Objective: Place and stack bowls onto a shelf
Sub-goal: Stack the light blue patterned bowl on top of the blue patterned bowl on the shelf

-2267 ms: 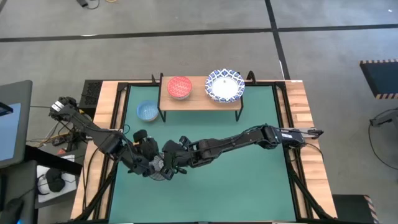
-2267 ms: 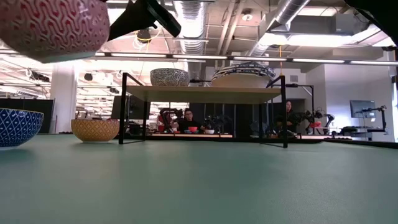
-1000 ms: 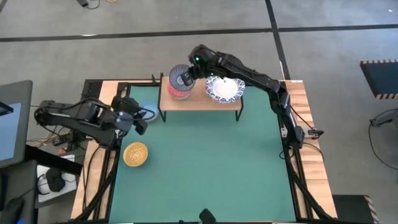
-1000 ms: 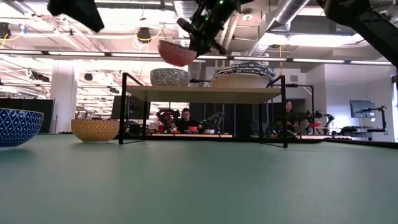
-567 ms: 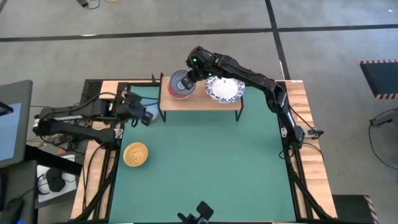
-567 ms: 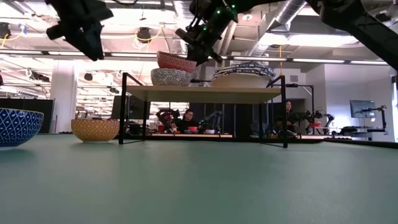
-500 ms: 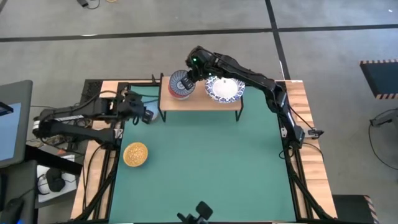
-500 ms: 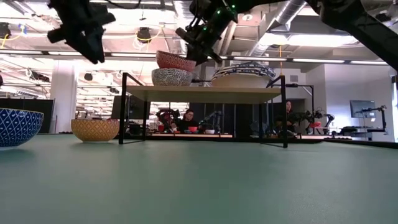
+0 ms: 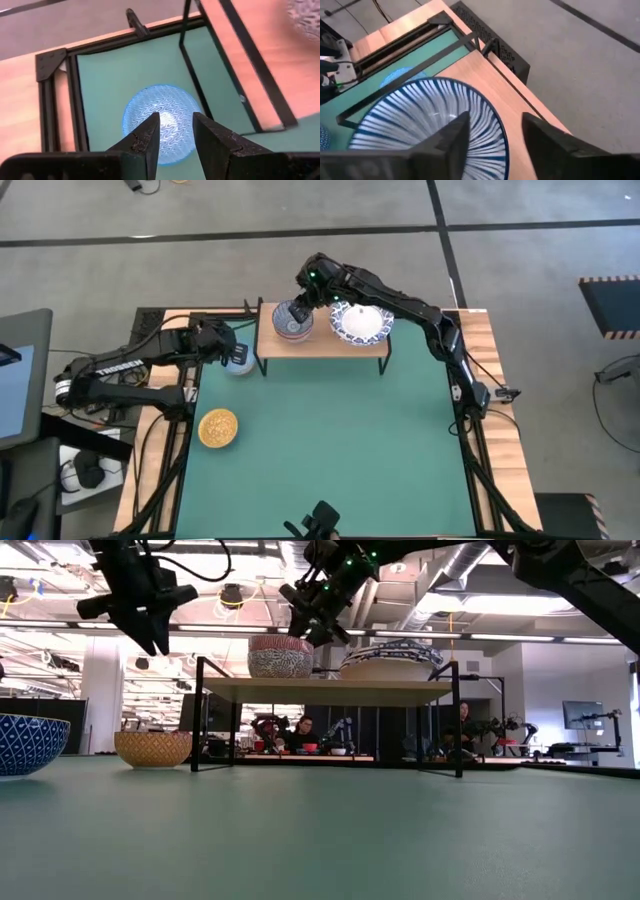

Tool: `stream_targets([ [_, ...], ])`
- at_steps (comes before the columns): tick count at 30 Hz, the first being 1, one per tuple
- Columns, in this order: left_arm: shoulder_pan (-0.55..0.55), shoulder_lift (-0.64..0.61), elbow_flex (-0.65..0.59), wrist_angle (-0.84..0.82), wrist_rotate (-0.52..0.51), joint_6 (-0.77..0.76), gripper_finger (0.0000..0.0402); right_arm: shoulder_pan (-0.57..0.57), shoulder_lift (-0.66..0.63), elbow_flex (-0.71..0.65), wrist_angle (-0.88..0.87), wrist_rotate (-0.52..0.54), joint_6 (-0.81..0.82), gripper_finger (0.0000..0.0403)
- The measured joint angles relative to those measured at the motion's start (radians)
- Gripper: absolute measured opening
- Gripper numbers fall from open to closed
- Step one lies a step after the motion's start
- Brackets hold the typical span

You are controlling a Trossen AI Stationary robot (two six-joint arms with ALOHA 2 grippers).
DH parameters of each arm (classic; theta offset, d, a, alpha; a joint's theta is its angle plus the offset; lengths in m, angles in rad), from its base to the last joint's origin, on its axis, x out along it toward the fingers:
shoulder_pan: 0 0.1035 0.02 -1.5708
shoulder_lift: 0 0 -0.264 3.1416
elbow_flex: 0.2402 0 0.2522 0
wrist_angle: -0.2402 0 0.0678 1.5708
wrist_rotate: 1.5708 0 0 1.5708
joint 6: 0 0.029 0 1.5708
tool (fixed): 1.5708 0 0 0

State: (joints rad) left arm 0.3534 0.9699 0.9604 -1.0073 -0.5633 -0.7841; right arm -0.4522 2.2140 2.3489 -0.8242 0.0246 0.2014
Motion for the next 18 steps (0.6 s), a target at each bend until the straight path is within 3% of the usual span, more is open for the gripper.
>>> stream_targets([
  [5, 0.031, 0.001, 0.0, -0.004, -0.03, -0.003, 0.0102, -0.009, -0.032, 0.0, 0.005, 0.004, 0.006, 0.025],
  [11, 0.067, 0.02, -0.01, 0.008, -0.052, -0.006, 0.0102, -0.015, -0.035, 0.0, -0.019, -0.02, 0.0, 0.0253],
  [18, 0.18, 0.089, -0.148, 0.035, 0.004, 0.004, 0.0102, 0.005, -0.122, -0.001, -0.103, -0.107, -0.013, 0.0254],
])
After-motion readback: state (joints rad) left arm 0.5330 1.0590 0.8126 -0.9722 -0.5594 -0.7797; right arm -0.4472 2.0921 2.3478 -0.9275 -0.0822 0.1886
